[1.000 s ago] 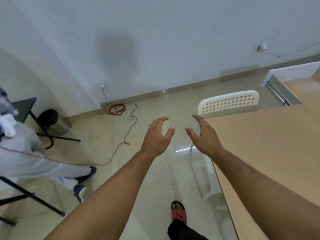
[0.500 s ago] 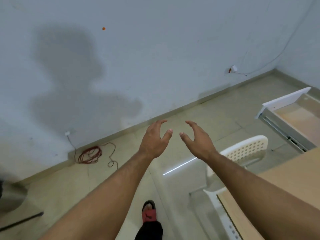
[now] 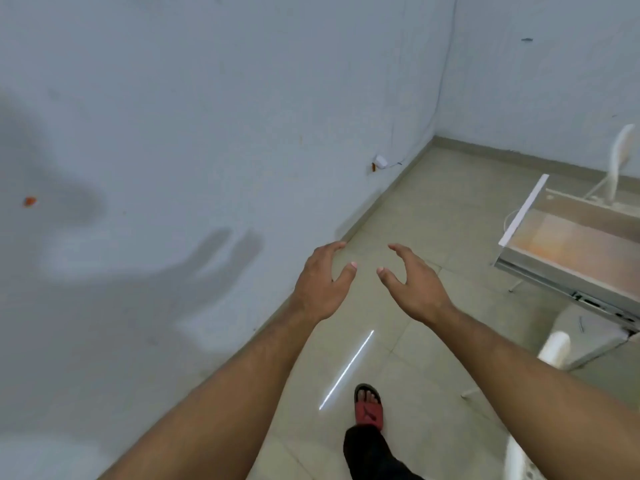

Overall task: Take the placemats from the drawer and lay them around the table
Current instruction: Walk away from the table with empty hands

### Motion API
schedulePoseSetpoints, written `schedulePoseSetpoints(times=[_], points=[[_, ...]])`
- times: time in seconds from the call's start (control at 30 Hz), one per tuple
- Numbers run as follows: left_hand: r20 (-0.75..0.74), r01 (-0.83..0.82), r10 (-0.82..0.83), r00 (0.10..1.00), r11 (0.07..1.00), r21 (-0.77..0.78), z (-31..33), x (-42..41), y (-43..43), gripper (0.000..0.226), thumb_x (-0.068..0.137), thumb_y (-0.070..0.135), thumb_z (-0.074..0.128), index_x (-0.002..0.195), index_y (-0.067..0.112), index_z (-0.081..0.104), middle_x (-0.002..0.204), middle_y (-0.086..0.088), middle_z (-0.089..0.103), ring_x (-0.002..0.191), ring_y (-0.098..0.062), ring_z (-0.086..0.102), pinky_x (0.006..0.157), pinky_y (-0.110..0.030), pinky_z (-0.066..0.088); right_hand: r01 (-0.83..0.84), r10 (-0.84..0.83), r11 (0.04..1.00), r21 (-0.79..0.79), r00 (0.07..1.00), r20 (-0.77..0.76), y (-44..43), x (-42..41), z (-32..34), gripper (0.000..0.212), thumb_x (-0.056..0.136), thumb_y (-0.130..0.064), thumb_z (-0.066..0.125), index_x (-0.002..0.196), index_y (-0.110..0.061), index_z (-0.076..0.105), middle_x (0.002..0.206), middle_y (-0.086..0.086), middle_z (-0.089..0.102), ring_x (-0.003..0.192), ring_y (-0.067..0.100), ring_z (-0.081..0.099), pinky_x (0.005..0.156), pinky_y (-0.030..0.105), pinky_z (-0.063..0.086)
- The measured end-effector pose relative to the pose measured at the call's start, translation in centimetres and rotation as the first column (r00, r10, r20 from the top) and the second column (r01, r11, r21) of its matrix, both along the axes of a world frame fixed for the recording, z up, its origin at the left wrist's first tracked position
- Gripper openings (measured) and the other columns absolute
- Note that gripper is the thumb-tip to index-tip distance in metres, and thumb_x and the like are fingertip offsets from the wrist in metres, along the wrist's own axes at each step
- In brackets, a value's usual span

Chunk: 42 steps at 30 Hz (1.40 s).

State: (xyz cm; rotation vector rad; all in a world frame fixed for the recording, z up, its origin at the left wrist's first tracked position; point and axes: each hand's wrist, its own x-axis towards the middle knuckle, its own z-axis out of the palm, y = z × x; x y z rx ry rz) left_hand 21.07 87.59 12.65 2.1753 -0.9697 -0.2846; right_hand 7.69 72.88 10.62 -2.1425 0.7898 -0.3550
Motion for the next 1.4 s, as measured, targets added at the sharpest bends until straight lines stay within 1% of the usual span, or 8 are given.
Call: schedulePoseSetpoints(times=[0.33,0.53,0.77,1.0,1.17,1.27,1.33,1.4], points=[[-0.030,0.206,-0.206,0.978,0.979,0.008,0.4,15.7,-23.7,0.049,0.098,0.048,0.053,0.144,0.031,0.045,0.145,0.009,0.048,0.132,-0.010,0.046,0.107,-0.031,0.041,0.268,-0.268,0.962,0.048,0.963,-0.004,-19.5,12.3,0.2,0.058,0.096,-0.048,0.052,0.149,-0.027,0.037,0.151,-0.001,0.046,0.138,0.017,0.042,0.108,0.032,0.034],[-0.089,0.432,-0.429,0.899,0.902,0.008,-0.5,18.8,-39.4,0.049,0.099,0.045,0.054,0.144,0.027,0.047,0.143,0.009,0.049,0.131,-0.008,0.046,0.110,-0.034,0.041,0.504,-0.503,0.854,0.131,0.863,-0.039,-30.6,14.4,-0.6,0.058,0.098,-0.048,0.051,0.149,-0.027,0.037,0.152,0.000,0.045,0.139,0.018,0.042,0.109,0.032,0.034],[-0.200,0.723,-0.707,0.678,0.691,0.008,-4.4,17.1,-57.5,0.049,0.098,0.043,0.056,0.142,0.025,0.049,0.143,0.005,0.051,0.129,-0.013,0.049,0.109,-0.041,0.044,0.767,-0.776,0.595,0.240,0.626,-0.073,-41.8,15.3,-2.3,0.058,0.098,-0.051,0.051,0.149,-0.027,0.038,0.152,0.003,0.045,0.139,0.021,0.043,0.109,0.033,0.034],[-0.225,0.917,-0.889,0.398,0.388,0.089,-5.6,14.6,-71.3,0.049,0.099,0.041,0.055,0.143,0.024,0.047,0.144,0.003,0.051,0.129,-0.015,0.050,0.109,-0.039,0.043,0.921,-0.958,0.178,0.347,0.243,-0.153,-49.1,13.4,-3.4,0.046,0.098,-0.044,0.053,0.142,-0.033,0.044,0.145,-0.001,0.052,0.126,0.022,0.054,0.097,0.033,0.046],[-0.416,0.953,-0.864,0.282,0.201,0.227,-8.1,10.9,-76.9,0.050,0.098,0.038,0.057,0.144,0.025,0.045,0.143,-0.001,0.051,0.123,-0.016,0.051,0.102,-0.032,0.044,0.800,-0.960,-0.192,0.569,-0.033,-0.277,-52.3,12.5,-6.8,0.041,0.094,-0.042,0.056,0.130,-0.022,0.058,0.116,-0.001,0.065,0.098,0.019,0.063,0.080,0.030,0.050],[-0.644,0.915,-0.663,0.381,0.172,0.364,-10.4,8.3,-79.5,0.054,0.096,0.041,0.056,0.146,0.024,0.043,0.140,-0.001,0.052,0.120,-0.017,0.052,0.093,-0.031,0.040,0.482,-0.889,-0.453,0.750,-0.180,-0.422,-53.7,12.2,-9.6,0.033,0.095,-0.034,0.059,0.118,-0.010,0.062,0.097,0.006,0.064,0.082,0.024,0.063,0.071,0.032,0.051],[-0.742,0.876,-0.479,0.470,0.148,0.459,-11.8,7.2,-80.7,0.054,0.095,0.044,0.053,0.143,0.020,0.046,0.129,0.000,0.059,0.113,-0.016,0.057,0.090,-0.035,0.040,0.276,-0.842,-0.539,0.796,-0.206,-0.499,-54.3,12.1,-11.1,0.031,0.096,-0.032,0.059,0.115,-0.008,0.057,0.099,0.011,0.064,0.085,0.026,0.065,0.076,0.037,0.056],[-0.805,0.864,-0.321,0.499,0.103,0.494,-13.1,5.8,-81.6,0.054,0.096,0.047,0.052,0.142,0.019,0.047,0.125,-0.004,0.063,0.112,-0.017,0.062,0.096,-0.040,0.042,0.098,-0.805,-0.571,0.815,-0.263,-0.532,-54.8,11.7,-12.5,0.032,0.097,-0.030,0.058,0.118,-0.005,0.054,0.102,0.017,0.064,0.087,0.033,0.064,0.092,0.047,0.054]])
